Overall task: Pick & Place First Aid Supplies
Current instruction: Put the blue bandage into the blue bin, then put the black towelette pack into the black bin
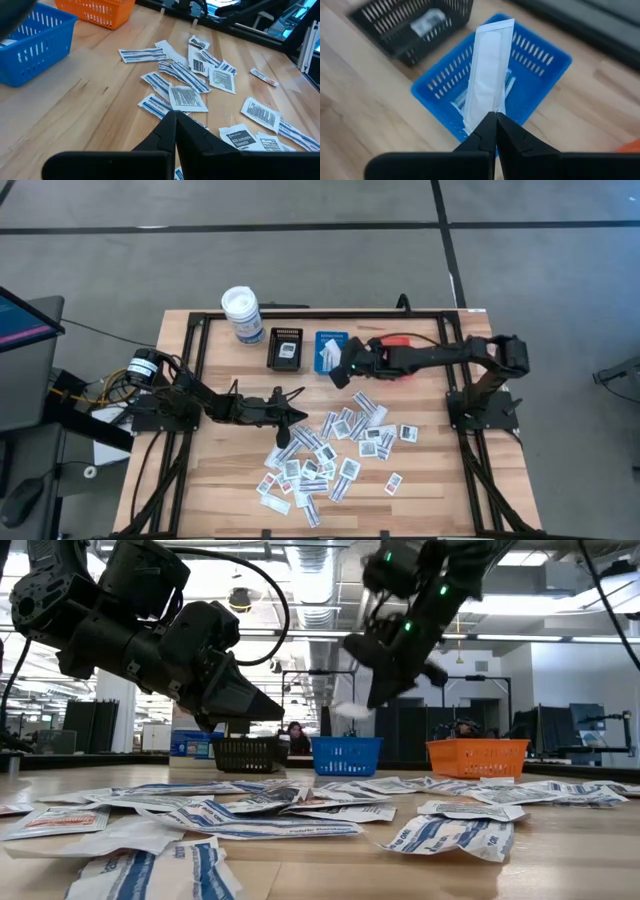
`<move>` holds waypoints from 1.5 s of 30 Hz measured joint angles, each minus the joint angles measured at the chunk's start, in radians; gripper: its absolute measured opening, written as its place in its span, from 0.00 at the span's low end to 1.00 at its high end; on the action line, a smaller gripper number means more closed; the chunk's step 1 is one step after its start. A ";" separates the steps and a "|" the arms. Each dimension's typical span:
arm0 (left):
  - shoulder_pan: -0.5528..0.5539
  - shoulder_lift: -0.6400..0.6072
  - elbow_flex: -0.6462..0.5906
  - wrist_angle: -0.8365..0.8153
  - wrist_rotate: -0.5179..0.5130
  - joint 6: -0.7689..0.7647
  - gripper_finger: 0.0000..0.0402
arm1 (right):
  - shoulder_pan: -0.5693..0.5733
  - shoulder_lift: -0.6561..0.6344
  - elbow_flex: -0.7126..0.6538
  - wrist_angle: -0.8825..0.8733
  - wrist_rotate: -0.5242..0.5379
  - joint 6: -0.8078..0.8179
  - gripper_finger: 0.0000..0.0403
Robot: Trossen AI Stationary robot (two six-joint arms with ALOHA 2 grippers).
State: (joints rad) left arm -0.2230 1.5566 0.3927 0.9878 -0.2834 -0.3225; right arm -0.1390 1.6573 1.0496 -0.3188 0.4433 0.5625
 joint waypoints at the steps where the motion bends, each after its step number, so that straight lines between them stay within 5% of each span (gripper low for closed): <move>1: 0.000 0.000 0.000 0.000 0.000 0.000 0.02 | -0.014 0.016 0.000 0.013 -0.031 -0.018 0.00; 12: 0.000 0.000 0.000 0.000 0.000 0.000 0.02 | -0.060 0.119 0.000 0.118 -0.080 -0.142 0.05; 23: 0.000 0.000 0.000 0.000 0.000 0.000 0.02 | -0.030 -0.012 0.000 0.058 -0.163 -0.217 0.21; 27: 0.000 0.000 0.000 0.000 0.000 0.000 0.02 | 0.035 -0.101 0.000 -0.032 -0.281 -0.257 0.22; 33: 0.000 0.000 0.000 0.000 0.000 0.000 0.02 | 0.212 -0.167 -0.025 -0.121 -0.287 -0.259 0.22; 45: 0.000 0.000 0.000 0.001 0.000 -0.001 0.02 | 0.416 -0.025 -0.130 0.073 -0.289 -0.279 0.22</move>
State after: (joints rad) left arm -0.2226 1.5566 0.3931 0.9886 -0.2832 -0.3237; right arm 0.2774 1.6324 0.9192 -0.2458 0.1543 0.2839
